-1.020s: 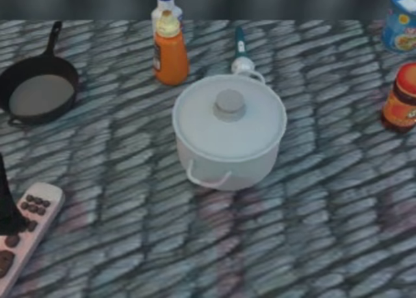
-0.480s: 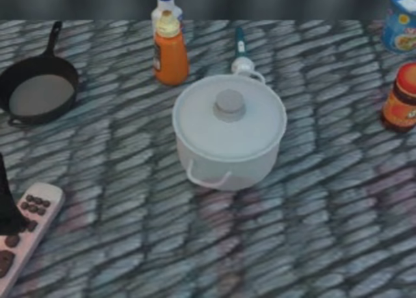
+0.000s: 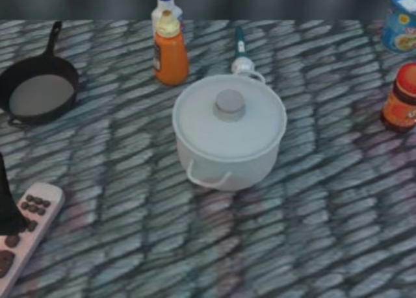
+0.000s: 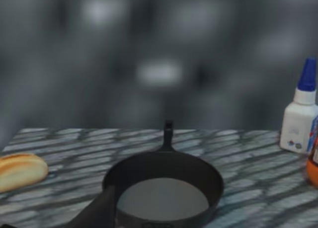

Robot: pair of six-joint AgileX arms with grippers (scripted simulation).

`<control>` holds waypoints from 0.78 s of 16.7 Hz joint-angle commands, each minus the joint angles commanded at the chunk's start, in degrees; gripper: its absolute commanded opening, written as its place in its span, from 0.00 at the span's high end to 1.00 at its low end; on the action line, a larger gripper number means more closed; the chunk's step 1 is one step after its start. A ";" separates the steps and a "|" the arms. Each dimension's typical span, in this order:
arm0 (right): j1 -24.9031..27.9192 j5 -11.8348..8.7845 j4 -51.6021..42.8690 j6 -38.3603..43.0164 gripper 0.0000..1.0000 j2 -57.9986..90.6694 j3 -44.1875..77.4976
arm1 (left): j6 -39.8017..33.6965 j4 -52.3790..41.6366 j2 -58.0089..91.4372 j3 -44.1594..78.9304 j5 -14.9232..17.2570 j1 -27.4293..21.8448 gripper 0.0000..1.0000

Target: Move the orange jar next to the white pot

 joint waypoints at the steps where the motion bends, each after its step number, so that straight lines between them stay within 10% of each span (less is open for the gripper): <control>1: -0.07 0.11 -3.46 -2.01 0.00 5.86 5.50 | 0.00 0.00 0.00 0.00 0.00 0.00 0.00; 13: -0.81 1.81 -37.88 -23.65 0.00 66.00 62.39 | 0.00 0.00 0.00 0.00 0.00 0.00 0.00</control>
